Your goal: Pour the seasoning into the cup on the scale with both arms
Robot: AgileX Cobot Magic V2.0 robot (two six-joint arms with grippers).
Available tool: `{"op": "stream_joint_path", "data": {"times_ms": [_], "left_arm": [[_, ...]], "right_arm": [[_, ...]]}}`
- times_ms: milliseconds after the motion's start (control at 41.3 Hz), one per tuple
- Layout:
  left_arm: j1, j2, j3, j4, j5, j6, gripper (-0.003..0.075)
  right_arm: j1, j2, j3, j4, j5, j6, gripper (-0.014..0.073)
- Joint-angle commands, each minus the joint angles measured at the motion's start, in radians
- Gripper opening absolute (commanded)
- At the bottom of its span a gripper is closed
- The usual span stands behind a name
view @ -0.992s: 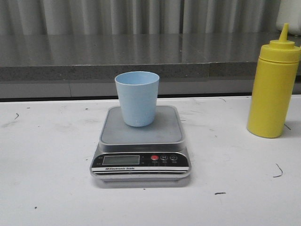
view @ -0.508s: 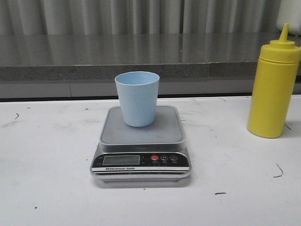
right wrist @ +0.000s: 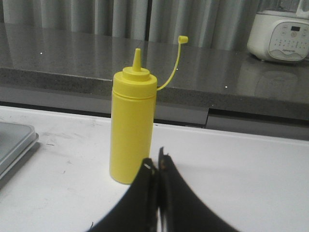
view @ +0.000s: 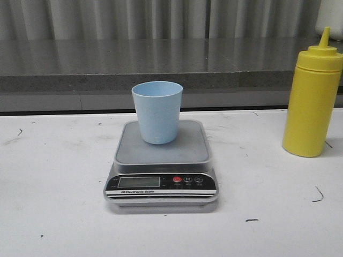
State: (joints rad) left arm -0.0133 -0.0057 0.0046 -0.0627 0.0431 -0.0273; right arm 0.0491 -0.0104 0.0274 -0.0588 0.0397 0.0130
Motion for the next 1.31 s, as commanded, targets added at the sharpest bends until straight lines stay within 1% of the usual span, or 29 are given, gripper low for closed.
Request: {"op": "stream_joint_path", "data": {"times_ms": [0, 508, 750, 1282], "left_arm": [[0.000, -0.016, 0.023, -0.008, -0.083, -0.005, -0.0020], [0.000, -0.016, 0.023, -0.008, -0.083, -0.005, -0.0020], [0.000, -0.016, 0.023, -0.008, -0.083, -0.005, -0.0020], [0.000, -0.016, 0.023, -0.008, -0.083, -0.005, -0.0020]], "right_arm": [[-0.002, -0.017, -0.007, 0.005, -0.102, -0.007, -0.0067], [-0.002, -0.017, -0.007, 0.030, -0.090, -0.005, -0.0067], [-0.002, -0.017, -0.007, 0.101, -0.084, -0.003, -0.0067], [-0.026, -0.017, -0.007, 0.101, -0.084, -0.003, -0.0067]]}}
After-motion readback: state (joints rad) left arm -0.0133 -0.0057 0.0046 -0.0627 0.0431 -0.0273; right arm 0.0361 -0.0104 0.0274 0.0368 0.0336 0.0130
